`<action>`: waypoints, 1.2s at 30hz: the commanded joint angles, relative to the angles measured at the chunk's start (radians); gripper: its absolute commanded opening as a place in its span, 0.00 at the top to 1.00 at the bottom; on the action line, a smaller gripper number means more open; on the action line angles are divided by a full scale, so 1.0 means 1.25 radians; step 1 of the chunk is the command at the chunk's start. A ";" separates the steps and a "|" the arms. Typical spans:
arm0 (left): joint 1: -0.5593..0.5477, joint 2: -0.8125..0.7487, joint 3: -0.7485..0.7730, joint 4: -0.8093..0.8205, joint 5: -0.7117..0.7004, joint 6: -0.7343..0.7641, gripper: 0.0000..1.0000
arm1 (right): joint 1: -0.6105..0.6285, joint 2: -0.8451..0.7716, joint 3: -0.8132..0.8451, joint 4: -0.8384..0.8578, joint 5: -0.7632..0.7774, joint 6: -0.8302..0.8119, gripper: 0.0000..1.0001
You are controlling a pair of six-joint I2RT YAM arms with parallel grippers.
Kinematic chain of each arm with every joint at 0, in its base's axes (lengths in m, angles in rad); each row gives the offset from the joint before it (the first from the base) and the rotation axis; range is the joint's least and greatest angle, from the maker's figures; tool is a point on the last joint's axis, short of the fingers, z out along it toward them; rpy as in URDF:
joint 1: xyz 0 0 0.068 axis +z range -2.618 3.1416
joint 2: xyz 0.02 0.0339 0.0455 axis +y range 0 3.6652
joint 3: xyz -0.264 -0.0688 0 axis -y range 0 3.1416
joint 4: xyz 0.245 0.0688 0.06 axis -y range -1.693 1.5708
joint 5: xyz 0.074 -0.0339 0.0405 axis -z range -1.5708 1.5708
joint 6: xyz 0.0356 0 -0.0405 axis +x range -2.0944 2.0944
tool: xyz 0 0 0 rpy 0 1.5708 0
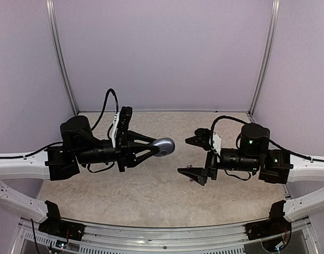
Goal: Insert the wireless bluetooth earbuds into the charging case
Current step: Pass from the left arm to the right
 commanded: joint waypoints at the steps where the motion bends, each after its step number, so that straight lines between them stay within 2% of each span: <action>1: -0.024 -0.017 -0.005 0.090 -0.007 0.077 0.78 | -0.016 0.038 0.036 0.034 -0.163 0.118 0.01; 6: -0.041 -0.002 -0.002 0.109 -0.013 0.106 0.78 | -0.024 0.104 0.106 -0.006 -0.264 0.142 0.01; 10: -0.047 0.011 0.001 0.114 -0.015 0.111 0.78 | -0.024 0.083 0.087 0.057 -0.300 0.148 0.04; 16: -0.047 0.018 -0.001 0.130 -0.004 0.105 0.78 | -0.028 0.068 0.096 0.055 -0.309 0.117 0.26; 23: -0.048 0.038 0.009 0.132 0.024 0.105 0.78 | -0.030 0.087 0.105 0.068 -0.342 0.131 0.44; 36: -0.052 0.052 0.011 0.140 0.048 0.101 0.79 | -0.038 0.092 0.107 0.101 -0.382 0.148 0.52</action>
